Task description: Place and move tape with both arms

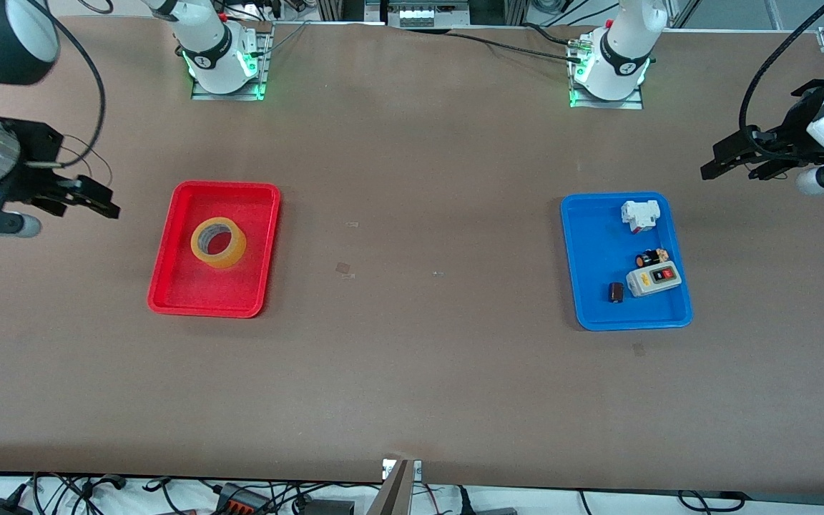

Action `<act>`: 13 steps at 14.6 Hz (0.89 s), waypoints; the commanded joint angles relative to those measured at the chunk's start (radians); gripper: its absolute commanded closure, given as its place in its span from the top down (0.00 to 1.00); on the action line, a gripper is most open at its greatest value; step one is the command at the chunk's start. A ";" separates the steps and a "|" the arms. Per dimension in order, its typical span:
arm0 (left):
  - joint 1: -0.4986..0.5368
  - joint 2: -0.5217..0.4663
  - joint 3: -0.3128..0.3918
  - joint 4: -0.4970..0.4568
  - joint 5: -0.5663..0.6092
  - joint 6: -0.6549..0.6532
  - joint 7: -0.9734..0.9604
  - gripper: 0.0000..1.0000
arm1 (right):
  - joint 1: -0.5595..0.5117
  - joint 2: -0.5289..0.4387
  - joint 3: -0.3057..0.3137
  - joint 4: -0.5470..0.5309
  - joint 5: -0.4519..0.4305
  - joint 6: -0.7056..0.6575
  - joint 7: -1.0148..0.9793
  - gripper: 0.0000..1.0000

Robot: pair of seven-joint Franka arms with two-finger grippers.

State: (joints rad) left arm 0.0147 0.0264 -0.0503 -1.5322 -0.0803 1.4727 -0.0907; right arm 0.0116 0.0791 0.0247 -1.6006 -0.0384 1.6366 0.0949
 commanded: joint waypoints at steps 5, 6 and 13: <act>-0.001 -0.039 -0.003 -0.034 0.017 0.001 0.022 1.00 | -0.009 -0.076 0.009 0.111 0.011 -0.147 0.002 0.99; 0.001 -0.039 -0.002 -0.033 0.017 0.004 0.022 1.00 | -0.009 -0.073 0.008 0.111 0.011 -0.149 0.000 0.99; 0.001 -0.039 -0.002 -0.032 0.017 0.003 0.022 1.00 | -0.009 -0.085 0.009 0.103 0.012 -0.169 -0.024 0.99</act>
State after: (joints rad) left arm 0.0144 0.0156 -0.0509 -1.5423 -0.0801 1.4728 -0.0906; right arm 0.0120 0.0034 0.0261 -1.5039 -0.0357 1.4906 0.0845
